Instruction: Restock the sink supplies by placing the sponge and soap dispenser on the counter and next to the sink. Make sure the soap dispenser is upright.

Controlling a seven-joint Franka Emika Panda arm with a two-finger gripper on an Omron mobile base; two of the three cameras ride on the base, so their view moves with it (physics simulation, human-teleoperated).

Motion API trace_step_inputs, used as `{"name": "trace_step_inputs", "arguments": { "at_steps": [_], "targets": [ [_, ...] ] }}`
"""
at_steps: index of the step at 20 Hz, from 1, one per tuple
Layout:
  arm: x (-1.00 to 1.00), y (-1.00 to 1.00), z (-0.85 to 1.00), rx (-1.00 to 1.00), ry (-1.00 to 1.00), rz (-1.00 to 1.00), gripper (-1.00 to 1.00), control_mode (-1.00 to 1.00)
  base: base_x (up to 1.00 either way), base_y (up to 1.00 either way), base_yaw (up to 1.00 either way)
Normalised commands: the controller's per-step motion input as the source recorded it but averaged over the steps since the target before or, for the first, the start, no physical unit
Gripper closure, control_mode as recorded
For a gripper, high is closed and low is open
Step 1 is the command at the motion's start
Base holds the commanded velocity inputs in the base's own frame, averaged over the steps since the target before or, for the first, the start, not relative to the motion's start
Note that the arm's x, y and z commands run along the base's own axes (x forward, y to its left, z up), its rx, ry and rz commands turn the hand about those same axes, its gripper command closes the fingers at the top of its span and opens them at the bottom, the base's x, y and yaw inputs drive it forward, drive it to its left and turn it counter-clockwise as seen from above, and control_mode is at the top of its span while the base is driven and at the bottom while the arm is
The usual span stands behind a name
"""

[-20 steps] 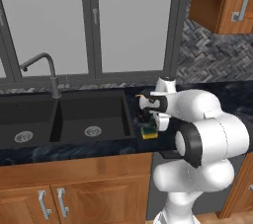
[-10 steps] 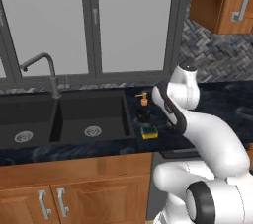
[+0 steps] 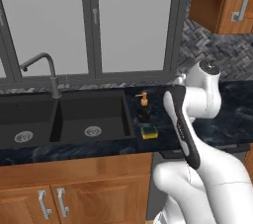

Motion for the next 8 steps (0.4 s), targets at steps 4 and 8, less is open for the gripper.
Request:
{"name": "trace_step_inputs", "arguments": {
  "at_steps": [4,8],
  "targets": [
    [-0.24,0.09,0.19,-0.01,-0.16,0.0,-1.0,-1.0,0.0,0.0,0.0],
    [0.0,0.0,0.01,0.0,-0.01,0.0,-1.0,-1.0,0.0,0.0,0.0]
  ]
}}
